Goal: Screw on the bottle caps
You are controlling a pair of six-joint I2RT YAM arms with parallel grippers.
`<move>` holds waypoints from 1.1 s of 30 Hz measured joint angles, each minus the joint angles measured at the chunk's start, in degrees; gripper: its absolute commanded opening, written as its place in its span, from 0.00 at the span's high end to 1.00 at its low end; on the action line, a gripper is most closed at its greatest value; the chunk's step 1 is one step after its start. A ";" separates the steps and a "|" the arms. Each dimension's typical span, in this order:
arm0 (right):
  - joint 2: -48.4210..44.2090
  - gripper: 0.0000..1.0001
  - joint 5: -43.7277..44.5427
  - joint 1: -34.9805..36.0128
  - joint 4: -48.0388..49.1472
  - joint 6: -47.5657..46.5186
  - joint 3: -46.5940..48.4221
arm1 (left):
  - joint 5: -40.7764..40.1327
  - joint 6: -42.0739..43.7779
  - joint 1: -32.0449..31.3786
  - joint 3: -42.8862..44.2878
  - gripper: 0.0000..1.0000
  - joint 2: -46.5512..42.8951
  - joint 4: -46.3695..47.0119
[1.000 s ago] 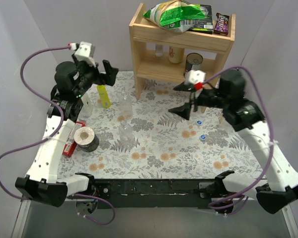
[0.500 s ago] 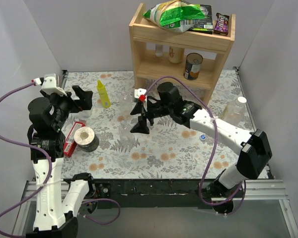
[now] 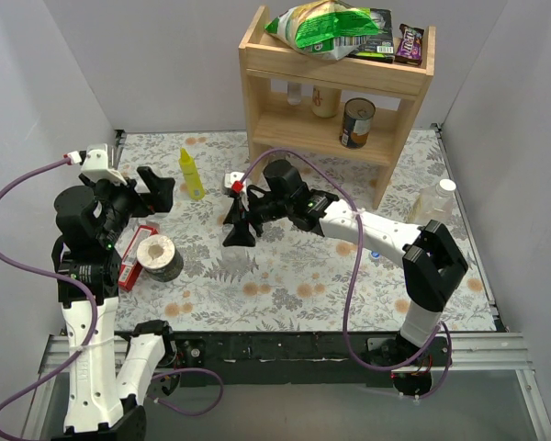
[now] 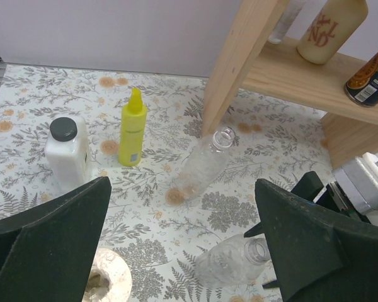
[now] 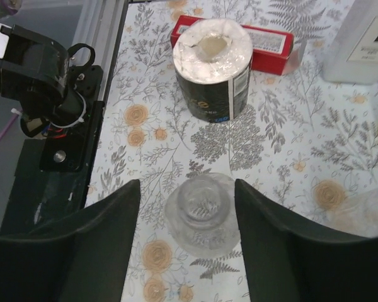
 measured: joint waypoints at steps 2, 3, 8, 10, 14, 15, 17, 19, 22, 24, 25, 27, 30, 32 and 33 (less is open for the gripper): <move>0.00 0.55 0.02 -0.02 2.67 1.01 -0.81 | 0.74 0.15 0.04 -0.13 0.02 0.02 -0.02; 0.00 0.62 0.24 -0.02 4.00 1.60 -1.46 | 1.27 0.33 0.04 -0.33 0.02 0.04 0.04; 0.00 0.80 3.13 0.15 7.17 2.97 -2.69 | 5.29 1.64 0.04 -3.21 0.02 0.00 0.33; 0.00 0.82 3.98 0.17 6.54 2.73 -2.32 | 7.82 2.60 0.04 -4.48 0.02 0.26 0.20; -0.26 0.85 3.74 -1.33 0.33 2.69 1.05 | 16.68 6.62 0.04 -5.27 0.02 1.60 -0.26; -0.68 0.86 3.06 -2.40 -2.23 2.86 2.34 | 19.76 8.07 0.04 -5.44 0.02 1.68 -0.31; -2.36 0.88 1.88 -5.31 -6.99 2.86 4.37 | 25.55 11.02 0.04 -5.97 0.02 1.62 -0.44; -5.49 0.90 0.46 -9.29 -12.31 2.51 6.38 | 32.76 13.88 0.04 -7.28 0.02 1.33 -0.28; -10.16 0.99 -1.11 -14.53 -18.82 1.49 10.71 | 41.22 16.46 -0.26 -9.51 0.02 1.84 -0.37; -12.44 0.99 -1.68 -15.58 -22.01 0.90 14.05 | 43.91 17.42 -2.51 -11.15 0.02 2.97 0.70; -13.27 0.99 -2.03 -15.50 -23.32 0.76 15.61 | 44.24 17.86 -4.74 -12.11 0.02 3.58 1.62; -14.73 0.99 -2.67 -14.78 -24.92 0.39 17.99 | 43.21 18.40 -11.74 -14.03 0.02 5.29 3.61; -15.82 0.99 -3.82 -14.03 -26.51 -0.09 19.82 | 41.27 18.40 -20.48 -15.61 0.02 7.32 7.39; -16.09 0.99 -4.55 -13.94 -27.39 -0.28 20.13 | 39.74 18.10 -23.85 -16.15 0.02 8.90 10.56; -16.09 0.99 -4.79 -13.97 -27.56 -0.31 20.13 | 39.04 17.99 -24.74 -16.15 0.02 9.88 12.22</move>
